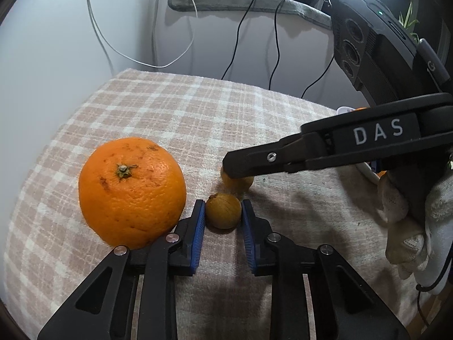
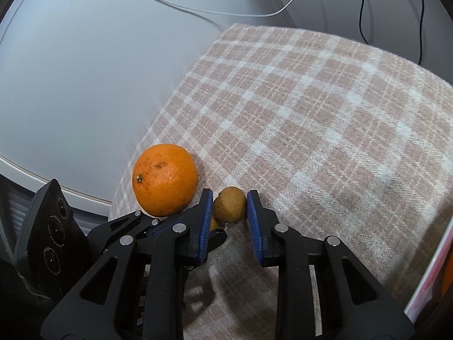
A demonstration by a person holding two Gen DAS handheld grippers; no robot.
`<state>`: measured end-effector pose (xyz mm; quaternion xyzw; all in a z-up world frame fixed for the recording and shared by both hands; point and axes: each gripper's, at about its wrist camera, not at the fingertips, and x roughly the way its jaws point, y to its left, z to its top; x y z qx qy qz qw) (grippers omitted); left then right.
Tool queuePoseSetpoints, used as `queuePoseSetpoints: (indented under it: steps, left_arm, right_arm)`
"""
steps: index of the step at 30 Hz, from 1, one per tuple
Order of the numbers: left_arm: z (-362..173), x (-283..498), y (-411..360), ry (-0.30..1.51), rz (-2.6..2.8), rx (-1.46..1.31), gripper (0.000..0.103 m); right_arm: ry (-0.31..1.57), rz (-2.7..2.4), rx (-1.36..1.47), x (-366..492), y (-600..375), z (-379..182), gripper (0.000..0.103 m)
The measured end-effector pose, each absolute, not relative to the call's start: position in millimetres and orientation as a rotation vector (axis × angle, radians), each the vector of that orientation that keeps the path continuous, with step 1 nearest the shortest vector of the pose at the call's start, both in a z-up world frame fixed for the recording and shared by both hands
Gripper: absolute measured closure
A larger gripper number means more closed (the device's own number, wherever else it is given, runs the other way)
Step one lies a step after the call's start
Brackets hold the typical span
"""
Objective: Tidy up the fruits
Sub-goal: 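Close the left tool on one brown kiwi while the right tool grasps the other, then carry both kiwis over the white plate and open both tools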
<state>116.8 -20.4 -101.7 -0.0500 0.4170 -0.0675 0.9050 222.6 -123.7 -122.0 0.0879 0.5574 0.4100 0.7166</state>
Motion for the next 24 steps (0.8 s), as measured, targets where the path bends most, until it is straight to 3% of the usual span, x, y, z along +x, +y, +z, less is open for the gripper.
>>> queuePoseSetpoints:
  steps: [24]
  left_arm:
    - [-65.2,103.9,-62.8,0.787,-0.32,-0.105,0.08]
  right_arm:
    - [1.034,0.752,0.268,177.6,-234.0,-62.5,0.077]
